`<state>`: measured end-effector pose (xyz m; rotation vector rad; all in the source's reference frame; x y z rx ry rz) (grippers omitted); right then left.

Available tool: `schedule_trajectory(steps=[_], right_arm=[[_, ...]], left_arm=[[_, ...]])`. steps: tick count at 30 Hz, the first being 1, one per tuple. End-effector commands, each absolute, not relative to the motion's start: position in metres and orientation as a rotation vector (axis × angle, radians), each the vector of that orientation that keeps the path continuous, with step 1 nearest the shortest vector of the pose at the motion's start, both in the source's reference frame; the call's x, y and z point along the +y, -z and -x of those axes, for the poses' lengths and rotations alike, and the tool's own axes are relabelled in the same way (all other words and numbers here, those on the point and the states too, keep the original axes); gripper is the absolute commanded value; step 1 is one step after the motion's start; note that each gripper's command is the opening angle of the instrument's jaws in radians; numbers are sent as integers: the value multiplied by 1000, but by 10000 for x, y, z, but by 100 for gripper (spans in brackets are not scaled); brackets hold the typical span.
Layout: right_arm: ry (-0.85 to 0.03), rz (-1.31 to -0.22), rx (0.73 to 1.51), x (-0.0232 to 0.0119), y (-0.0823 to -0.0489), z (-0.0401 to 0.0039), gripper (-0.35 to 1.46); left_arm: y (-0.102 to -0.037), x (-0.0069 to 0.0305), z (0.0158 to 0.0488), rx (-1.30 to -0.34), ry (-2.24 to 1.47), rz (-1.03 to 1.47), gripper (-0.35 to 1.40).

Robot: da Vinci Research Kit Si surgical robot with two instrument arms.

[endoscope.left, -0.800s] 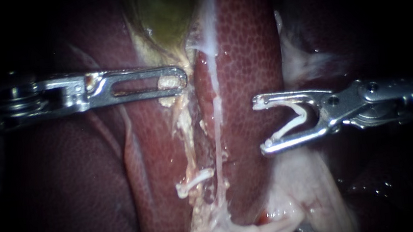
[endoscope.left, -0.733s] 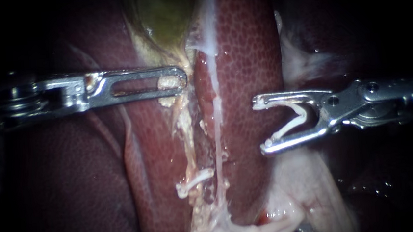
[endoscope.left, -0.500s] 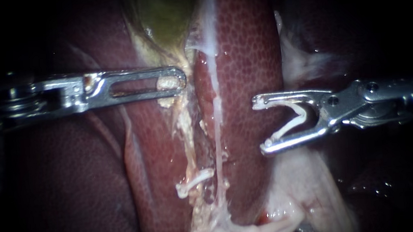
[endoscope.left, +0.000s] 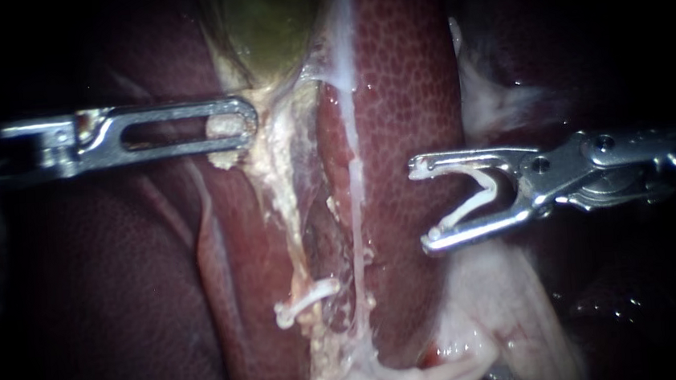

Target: Clipping second clip left tube

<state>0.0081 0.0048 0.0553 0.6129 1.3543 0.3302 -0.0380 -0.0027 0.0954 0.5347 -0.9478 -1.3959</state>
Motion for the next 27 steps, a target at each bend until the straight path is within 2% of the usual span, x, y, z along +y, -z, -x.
schedule_trajectory(steps=[1, 17, 27], right_arm=[[-330, -613, 1354, 48, -553, -81, 60], [-325, -616, 1360, 46, -556, -88, 60], [-301, -621, 1390, 23, -583, -128, 60]], left_arm=[[-952, -26, 377, -954, 1400, -532, -35], [-935, -19, 364, -971, 1409, -523, -35], [-935, -19, 364, -971, 1409, -523, -35]])
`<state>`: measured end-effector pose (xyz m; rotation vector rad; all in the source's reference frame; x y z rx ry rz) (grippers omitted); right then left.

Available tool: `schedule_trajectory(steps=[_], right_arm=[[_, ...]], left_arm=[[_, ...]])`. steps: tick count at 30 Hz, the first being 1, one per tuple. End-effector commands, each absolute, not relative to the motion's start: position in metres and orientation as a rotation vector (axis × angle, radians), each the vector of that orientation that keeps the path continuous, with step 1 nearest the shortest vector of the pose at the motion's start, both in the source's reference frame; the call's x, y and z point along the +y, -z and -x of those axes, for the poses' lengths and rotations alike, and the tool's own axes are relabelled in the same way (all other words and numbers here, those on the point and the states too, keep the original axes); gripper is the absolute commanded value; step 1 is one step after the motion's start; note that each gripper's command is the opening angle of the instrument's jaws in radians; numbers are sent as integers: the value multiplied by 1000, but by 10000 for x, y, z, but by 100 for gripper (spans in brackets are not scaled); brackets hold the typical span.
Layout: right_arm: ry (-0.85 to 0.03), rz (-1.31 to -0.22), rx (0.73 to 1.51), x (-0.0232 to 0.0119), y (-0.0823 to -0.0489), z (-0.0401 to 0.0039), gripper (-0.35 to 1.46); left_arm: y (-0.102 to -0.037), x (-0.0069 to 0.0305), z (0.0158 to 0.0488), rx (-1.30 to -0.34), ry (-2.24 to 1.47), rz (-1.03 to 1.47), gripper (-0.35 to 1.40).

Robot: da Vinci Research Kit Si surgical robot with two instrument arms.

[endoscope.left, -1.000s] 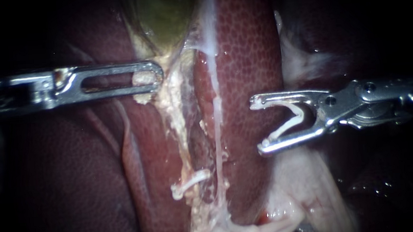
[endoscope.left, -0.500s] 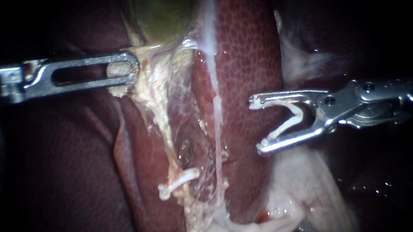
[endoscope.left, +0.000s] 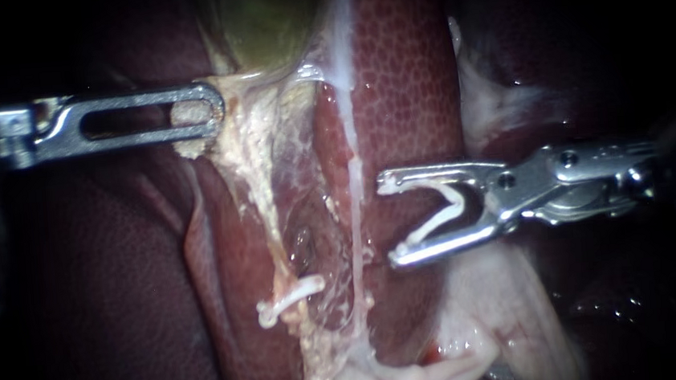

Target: Clipping second clip left tube

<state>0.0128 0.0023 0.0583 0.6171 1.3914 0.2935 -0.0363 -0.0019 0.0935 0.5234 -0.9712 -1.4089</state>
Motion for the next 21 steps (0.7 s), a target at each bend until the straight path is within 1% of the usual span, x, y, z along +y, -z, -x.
schedule_trajectory(steps=[1, 12, 21], right_arm=[[-300, -626, 1394, 19, -587, -135, 60], [-301, -675, 1401, -12, -619, -183, 60], [-301, -695, 1392, -24, -636, -208, 60]], left_arm=[[-935, -20, 364, -971, 1409, -523, -35], [-935, -20, 364, -971, 1409, -522, -35], [-935, -21, 365, -971, 1410, -521, -35]])
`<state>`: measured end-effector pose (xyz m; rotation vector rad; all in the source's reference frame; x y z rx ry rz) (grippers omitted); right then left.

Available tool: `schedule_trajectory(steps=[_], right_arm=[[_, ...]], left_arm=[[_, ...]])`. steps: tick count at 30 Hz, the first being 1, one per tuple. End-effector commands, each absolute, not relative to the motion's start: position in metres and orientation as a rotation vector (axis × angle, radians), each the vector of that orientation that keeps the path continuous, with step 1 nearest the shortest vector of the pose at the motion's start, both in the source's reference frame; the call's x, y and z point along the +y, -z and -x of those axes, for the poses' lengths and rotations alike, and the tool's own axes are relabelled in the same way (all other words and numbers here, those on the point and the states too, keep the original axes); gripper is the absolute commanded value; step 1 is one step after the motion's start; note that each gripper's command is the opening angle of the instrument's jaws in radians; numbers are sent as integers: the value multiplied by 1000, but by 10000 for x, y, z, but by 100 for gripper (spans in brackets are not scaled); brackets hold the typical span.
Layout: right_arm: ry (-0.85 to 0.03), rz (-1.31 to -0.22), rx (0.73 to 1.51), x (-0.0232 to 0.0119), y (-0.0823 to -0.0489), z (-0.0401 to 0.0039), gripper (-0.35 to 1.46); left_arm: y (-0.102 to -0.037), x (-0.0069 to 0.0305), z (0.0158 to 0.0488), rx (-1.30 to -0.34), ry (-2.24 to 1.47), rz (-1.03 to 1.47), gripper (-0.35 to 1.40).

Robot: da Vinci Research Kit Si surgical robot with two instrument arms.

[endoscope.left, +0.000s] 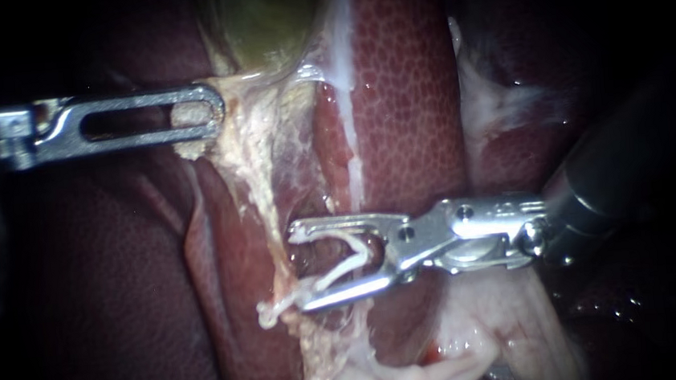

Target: Clipping second clip left tube

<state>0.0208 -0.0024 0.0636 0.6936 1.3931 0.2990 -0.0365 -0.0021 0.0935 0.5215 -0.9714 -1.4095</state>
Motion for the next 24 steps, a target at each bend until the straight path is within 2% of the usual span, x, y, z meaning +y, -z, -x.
schedule_trajectory(steps=[1, 14, 24], right_arm=[[-301, -694, 1392, -24, -638, -209, 60], [-308, -714, 1376, -31, -657, -224, 60], [-295, -800, 1370, -48, -665, -238, 60]], left_arm=[[-935, -21, 365, -971, 1410, -521, -35], [-935, -21, 365, -971, 1410, -520, -35], [-935, -22, 365, -971, 1410, -520, -35]])
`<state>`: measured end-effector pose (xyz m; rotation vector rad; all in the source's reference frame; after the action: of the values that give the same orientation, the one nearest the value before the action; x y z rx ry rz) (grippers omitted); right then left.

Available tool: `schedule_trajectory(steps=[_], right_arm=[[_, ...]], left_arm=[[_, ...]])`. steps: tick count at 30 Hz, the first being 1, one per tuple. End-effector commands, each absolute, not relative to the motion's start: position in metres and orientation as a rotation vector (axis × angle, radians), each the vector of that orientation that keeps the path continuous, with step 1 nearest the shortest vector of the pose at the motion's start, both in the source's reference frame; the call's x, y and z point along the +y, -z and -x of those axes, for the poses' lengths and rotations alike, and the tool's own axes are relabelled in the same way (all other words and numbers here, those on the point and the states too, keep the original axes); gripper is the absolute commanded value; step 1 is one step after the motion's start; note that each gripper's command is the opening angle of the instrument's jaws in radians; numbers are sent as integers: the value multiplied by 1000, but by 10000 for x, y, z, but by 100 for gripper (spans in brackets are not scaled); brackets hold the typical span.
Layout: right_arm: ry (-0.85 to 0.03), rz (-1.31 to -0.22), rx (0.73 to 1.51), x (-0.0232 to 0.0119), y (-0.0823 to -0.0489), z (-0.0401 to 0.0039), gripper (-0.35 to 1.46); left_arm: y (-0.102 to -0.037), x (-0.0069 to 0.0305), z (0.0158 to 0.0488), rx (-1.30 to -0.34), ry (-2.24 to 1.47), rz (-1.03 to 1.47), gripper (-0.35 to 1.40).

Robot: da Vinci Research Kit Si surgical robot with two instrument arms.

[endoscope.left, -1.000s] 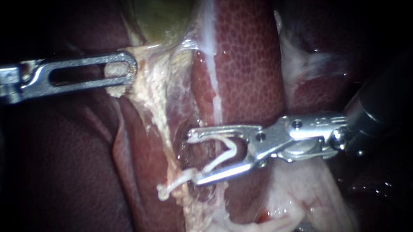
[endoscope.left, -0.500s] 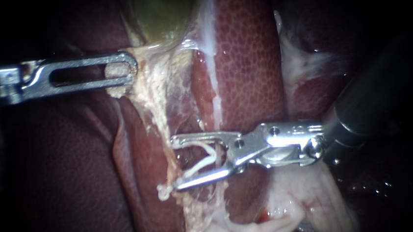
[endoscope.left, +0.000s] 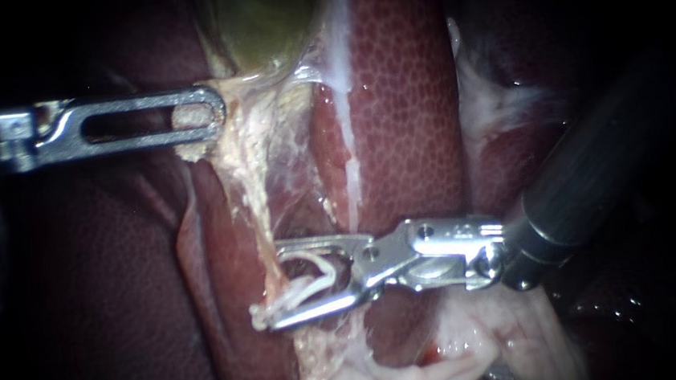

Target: Clipping second clip left tube

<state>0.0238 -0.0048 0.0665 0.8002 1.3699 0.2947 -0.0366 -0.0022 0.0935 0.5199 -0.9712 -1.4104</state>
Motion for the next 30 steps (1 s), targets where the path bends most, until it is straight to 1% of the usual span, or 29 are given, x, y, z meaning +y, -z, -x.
schedule_trajectory(steps=[1, 8, 20, 30], right_arm=[[-292, -810, 1370, -48, -664, -239, 60], [-279, -864, 1366, -53, -660, -243, 60], [-283, -869, 1359, -56, -666, -260, 59], [-289, -863, 1358, -53, -671, -260, 52]], left_arm=[[-935, -22, 365, -971, 1410, -520, -35], [-936, -22, 366, -971, 1411, -520, -35], [-937, -23, 370, -972, 1412, -516, -35], [-937, -23, 370, -971, 1412, -516, -35]])
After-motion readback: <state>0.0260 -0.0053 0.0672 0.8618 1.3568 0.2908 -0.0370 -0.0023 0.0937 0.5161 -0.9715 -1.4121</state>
